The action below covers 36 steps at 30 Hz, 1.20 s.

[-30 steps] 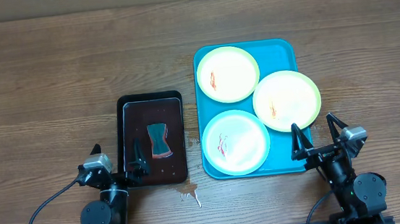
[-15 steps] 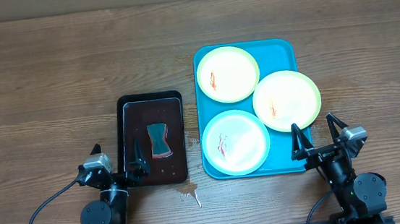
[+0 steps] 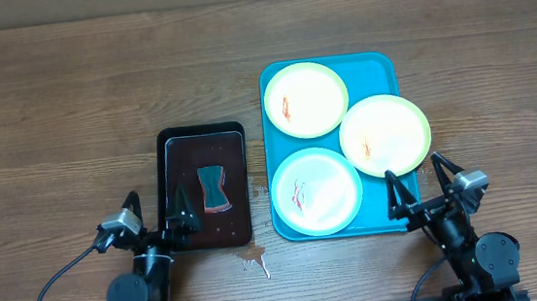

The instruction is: Clean dirty plates on tray and stack at the side

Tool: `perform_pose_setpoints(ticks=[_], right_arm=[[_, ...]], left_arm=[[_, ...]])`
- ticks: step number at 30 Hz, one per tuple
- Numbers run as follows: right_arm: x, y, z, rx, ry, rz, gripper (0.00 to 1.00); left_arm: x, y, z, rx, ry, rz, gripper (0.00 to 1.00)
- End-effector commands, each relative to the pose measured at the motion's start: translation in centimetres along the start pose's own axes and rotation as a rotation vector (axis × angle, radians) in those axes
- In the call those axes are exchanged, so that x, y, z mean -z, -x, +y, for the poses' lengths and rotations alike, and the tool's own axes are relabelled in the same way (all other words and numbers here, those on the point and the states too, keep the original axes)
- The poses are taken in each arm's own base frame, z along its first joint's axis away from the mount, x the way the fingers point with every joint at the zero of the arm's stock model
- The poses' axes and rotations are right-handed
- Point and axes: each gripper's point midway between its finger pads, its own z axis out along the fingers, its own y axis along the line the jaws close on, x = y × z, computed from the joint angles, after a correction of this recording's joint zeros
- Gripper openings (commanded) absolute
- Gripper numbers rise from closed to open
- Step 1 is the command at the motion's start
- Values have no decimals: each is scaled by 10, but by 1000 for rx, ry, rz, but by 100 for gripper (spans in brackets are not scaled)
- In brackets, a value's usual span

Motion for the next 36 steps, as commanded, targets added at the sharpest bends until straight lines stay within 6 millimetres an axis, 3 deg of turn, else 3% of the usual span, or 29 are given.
perform_pose_setpoints(ticks=[1,4,7,13,21,27,31,36], right_arm=[[1,-6,24,10,142,26,100],[5,6,36,20,196,11,100],[10,31,44,37,209,-37,100],[17,82,60,50,215,-68,100],[-5,126,65,-38,130,208,100],[-29,139,60,46,84,487,100],[-47,140,59,30,87,580,100],[-69,115,58,-107,106,692,100]], left_arm=[[2,11,-20,20,-97,-27,100],[7,37,-35,-7,-127,-80,100],[15,66,-51,-67,-135,-97,100],[12,108,-84,-174,-135,34,100],[-23,126,-115,-116,-140,398,100],[-33,129,-127,-47,-99,653,100],[-34,132,-128,-52,-82,713,100],[-33,121,-127,-7,-79,770,100]])
